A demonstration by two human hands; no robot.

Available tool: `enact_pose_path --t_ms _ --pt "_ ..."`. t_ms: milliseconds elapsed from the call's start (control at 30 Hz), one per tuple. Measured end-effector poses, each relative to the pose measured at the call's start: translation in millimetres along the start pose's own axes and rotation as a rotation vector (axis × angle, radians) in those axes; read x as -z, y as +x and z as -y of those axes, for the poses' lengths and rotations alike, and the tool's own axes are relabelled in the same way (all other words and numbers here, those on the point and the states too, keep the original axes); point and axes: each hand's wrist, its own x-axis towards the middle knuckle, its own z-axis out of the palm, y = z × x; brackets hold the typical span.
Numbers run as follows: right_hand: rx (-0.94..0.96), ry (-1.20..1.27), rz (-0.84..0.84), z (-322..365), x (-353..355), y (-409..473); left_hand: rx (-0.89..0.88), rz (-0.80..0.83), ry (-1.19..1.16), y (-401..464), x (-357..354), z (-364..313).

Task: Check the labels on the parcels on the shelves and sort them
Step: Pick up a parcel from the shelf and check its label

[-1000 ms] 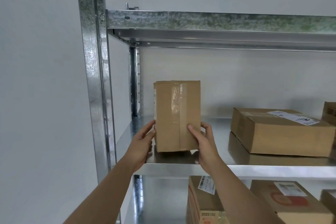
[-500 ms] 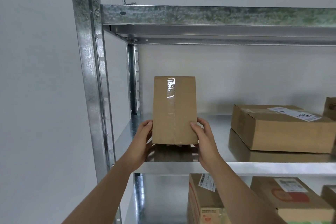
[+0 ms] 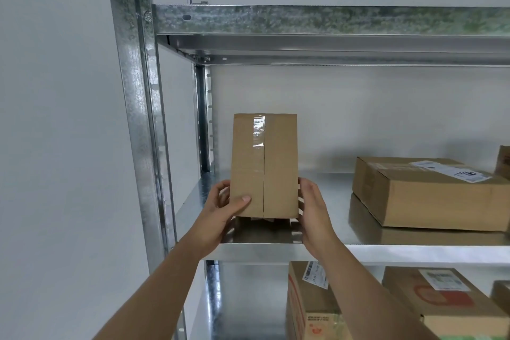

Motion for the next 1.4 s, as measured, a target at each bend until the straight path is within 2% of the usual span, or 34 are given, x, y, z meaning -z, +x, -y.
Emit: enact_pose_path --t_ms 133,233,433,500,700,800,967,1400 --pt "-0.015 -0.004 0.047 -2.3 1.4 3.7 0.010 0.012 -0.070 -0.8 3.1 -1.9" --pt "-0.071 0.036 0.102 -2.9 2.3 6.7 0.023 0.021 -0.013 0.9 4.9 -0.1" --pt "-0.013 0.080 0.045 -4.7 3.0 2.2 -0.055 -0.153 -0.035 11.0 4.1 8.0" --pt "0.008 0.078 0.053 -4.3 2.8 0.9 -0.088 -0.166 -0.003 14.2 6.9 12.7" --pt "0.053 0.043 0.069 -6.7 2.7 0.2 0.025 -0.029 0.058 7.4 1.0 5.4" --pt "0.083 -0.043 0.100 -5.5 -0.2 -3.3 -0.041 0.016 0.125 2.0 -1.9 2.6" --pt "0.094 -0.080 0.106 -2.6 -0.9 -6.6 -0.115 0.042 0.149 -2.4 -3.8 0.9" --pt "0.111 -0.064 0.118 -2.5 -0.3 -6.3 -0.102 0.053 0.142 -1.0 -3.1 1.1"
